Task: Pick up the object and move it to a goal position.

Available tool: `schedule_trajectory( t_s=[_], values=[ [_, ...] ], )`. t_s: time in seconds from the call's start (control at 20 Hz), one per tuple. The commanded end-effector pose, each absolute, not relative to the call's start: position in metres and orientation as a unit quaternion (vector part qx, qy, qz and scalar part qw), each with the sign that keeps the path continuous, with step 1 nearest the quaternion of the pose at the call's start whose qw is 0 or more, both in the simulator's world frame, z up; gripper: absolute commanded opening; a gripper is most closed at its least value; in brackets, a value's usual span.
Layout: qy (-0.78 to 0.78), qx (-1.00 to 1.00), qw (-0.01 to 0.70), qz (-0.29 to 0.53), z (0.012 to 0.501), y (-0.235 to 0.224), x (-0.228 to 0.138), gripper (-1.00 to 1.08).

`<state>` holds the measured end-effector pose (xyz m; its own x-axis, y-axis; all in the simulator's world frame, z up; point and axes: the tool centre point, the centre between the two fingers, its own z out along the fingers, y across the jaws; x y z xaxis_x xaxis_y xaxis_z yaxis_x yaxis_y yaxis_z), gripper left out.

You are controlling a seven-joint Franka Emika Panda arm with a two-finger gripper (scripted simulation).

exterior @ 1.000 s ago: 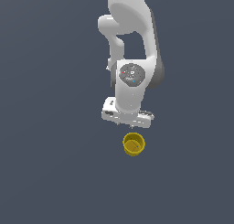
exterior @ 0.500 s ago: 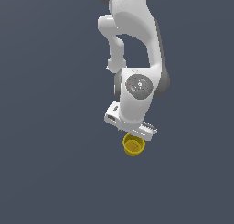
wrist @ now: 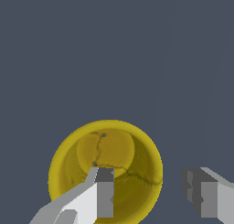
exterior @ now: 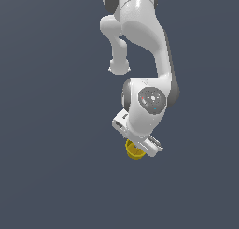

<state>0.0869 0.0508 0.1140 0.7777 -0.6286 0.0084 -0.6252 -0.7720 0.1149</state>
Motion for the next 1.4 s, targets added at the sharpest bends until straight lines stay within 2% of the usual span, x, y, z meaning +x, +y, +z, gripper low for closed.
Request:
schedule_trajectory(
  t_s=[0.0,0.75,1.35],
  values=[
    [-0.360,0.931,0.062,-0.011,0.111,0.054,0.093,0.28],
    [-0.503,0.858,0.098,0.023,0.095,0.078,0.122,0.28],
    [-0.560,0.820,0.110,0.044,0.087,0.093,0.132,0.28]
  ],
)
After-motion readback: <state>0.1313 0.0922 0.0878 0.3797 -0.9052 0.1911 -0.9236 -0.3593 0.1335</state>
